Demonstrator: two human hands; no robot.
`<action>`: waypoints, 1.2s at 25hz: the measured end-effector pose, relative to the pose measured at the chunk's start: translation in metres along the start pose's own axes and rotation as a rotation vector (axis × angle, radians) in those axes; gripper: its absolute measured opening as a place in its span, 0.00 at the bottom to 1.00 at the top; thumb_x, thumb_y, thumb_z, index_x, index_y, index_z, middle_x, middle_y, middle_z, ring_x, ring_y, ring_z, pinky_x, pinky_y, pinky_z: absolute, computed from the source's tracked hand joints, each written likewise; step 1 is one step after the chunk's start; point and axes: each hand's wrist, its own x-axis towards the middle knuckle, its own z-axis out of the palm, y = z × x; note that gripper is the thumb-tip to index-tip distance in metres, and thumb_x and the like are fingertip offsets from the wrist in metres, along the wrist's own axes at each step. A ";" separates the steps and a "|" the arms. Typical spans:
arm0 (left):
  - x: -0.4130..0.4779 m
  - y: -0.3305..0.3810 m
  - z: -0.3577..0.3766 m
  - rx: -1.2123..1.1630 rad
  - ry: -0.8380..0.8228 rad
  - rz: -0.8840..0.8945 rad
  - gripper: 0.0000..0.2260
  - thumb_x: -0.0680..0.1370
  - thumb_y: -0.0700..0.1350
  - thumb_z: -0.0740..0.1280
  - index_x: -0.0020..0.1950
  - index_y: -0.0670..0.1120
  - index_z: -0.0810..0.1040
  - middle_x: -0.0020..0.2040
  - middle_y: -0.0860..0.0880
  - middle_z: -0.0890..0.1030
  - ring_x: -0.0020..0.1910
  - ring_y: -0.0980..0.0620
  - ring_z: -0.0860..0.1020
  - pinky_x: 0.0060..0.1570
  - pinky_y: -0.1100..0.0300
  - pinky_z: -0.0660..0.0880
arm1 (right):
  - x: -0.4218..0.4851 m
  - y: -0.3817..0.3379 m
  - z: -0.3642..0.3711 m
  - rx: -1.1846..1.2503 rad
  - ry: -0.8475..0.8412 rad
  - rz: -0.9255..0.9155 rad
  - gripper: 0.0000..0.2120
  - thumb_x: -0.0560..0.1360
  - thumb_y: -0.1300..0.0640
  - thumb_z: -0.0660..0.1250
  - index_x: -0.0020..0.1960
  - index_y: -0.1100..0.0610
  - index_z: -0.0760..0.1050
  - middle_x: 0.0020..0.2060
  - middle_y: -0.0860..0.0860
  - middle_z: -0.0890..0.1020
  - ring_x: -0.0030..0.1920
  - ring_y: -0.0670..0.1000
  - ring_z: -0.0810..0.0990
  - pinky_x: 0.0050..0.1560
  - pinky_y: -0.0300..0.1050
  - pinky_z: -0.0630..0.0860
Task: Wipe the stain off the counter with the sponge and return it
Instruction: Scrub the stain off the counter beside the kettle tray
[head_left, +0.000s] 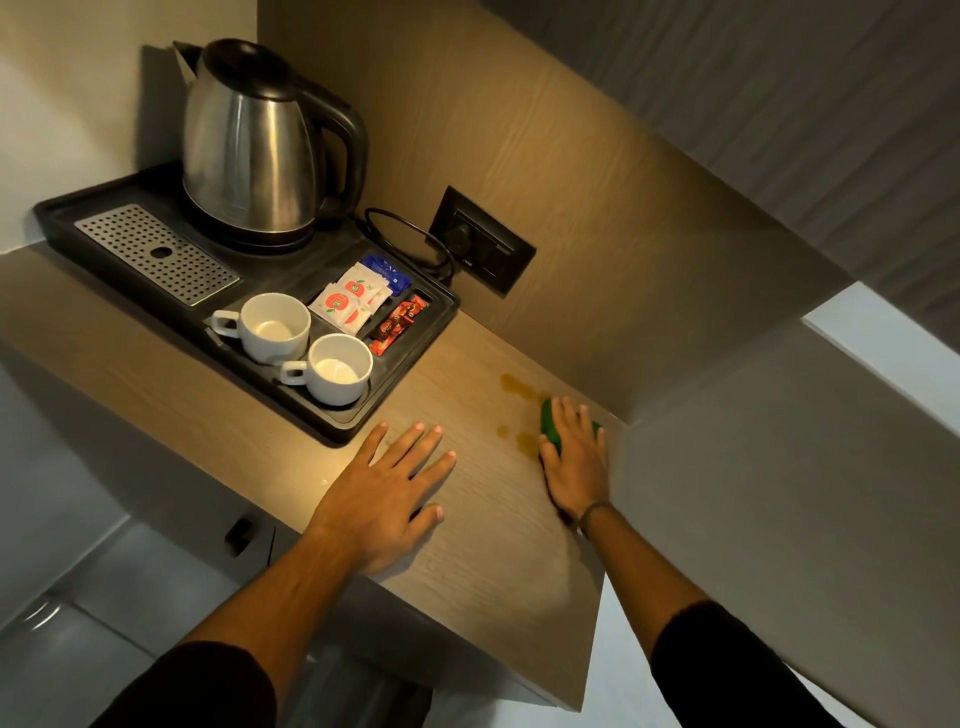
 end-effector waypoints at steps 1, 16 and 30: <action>-0.001 0.000 0.000 0.002 -0.004 0.000 0.31 0.84 0.66 0.44 0.85 0.57 0.46 0.87 0.50 0.43 0.85 0.49 0.38 0.82 0.39 0.39 | -0.013 0.006 0.003 0.023 -0.011 -0.059 0.30 0.86 0.53 0.58 0.84 0.50 0.52 0.84 0.49 0.54 0.84 0.54 0.46 0.83 0.62 0.45; 0.000 0.001 -0.003 0.043 -0.008 -0.006 0.31 0.84 0.65 0.43 0.85 0.55 0.44 0.86 0.49 0.41 0.85 0.48 0.38 0.82 0.37 0.41 | 0.026 -0.003 -0.001 0.022 0.017 0.090 0.29 0.85 0.54 0.58 0.84 0.52 0.54 0.84 0.51 0.58 0.84 0.55 0.50 0.82 0.62 0.48; -0.001 0.003 -0.005 0.031 -0.008 -0.014 0.30 0.85 0.64 0.45 0.85 0.55 0.45 0.87 0.49 0.42 0.85 0.48 0.38 0.82 0.37 0.42 | 0.032 -0.037 0.019 0.036 -0.029 -0.236 0.31 0.85 0.54 0.60 0.84 0.49 0.52 0.84 0.49 0.55 0.84 0.55 0.48 0.82 0.63 0.44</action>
